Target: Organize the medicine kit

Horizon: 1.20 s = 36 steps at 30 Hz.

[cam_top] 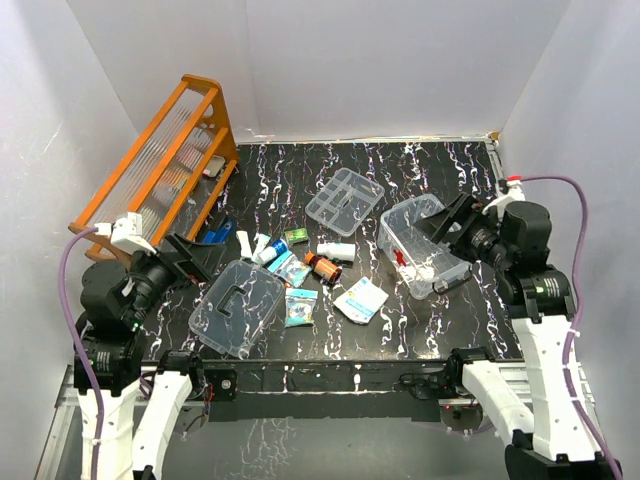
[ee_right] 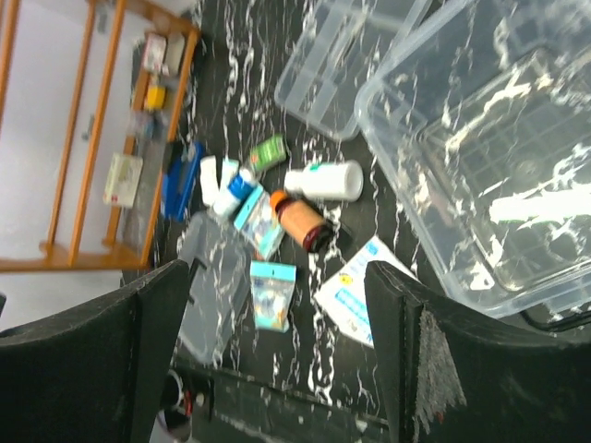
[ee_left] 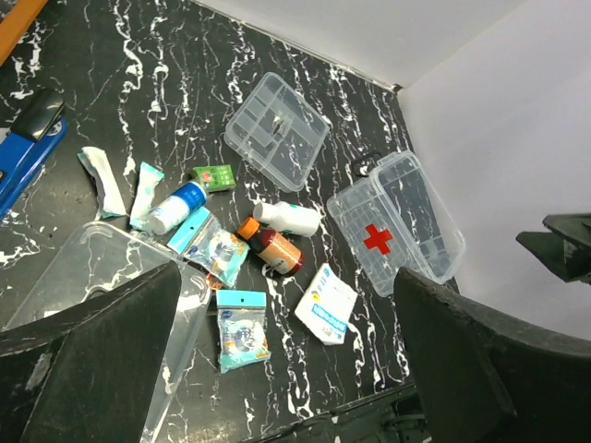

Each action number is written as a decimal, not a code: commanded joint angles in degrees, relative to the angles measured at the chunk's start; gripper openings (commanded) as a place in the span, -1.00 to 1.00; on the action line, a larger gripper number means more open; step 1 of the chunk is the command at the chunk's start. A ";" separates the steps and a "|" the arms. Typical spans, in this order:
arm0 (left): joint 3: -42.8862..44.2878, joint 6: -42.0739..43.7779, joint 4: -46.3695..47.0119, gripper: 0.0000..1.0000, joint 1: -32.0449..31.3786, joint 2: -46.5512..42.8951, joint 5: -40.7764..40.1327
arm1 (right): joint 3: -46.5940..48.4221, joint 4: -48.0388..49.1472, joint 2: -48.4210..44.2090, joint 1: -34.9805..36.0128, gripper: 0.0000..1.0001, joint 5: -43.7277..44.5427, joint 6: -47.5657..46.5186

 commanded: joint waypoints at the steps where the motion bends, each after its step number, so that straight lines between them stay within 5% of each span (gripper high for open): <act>1: -1.46 0.54 0.97 0.97 -0.37 1.13 -1.04 | -0.14 -3.29 3.63 1.96 0.46 -5.71 -4.69; 7: -6.55 1.40 7.40 0.90 -0.36 4.45 10.77 | -0.22 -7.60 9.41 3.54 0.35 -5.34 -9.27; 16: -10.88 -1.57 15.77 0.83 -0.51 11.73 17.55 | -4.12 -9.99 12.86 11.02 0.31 -1.37 -4.52; 22: -11.77 -1.07 15.56 0.83 -1.75 13.53 18.23 | -8.69 -8.53 13.60 18.20 0.38 10.49 0.40; 36: -10.83 0.04 14.66 0.84 -3.65 17.79 20.73 | -12.31 -4.27 14.71 18.40 0.35 38.42 5.86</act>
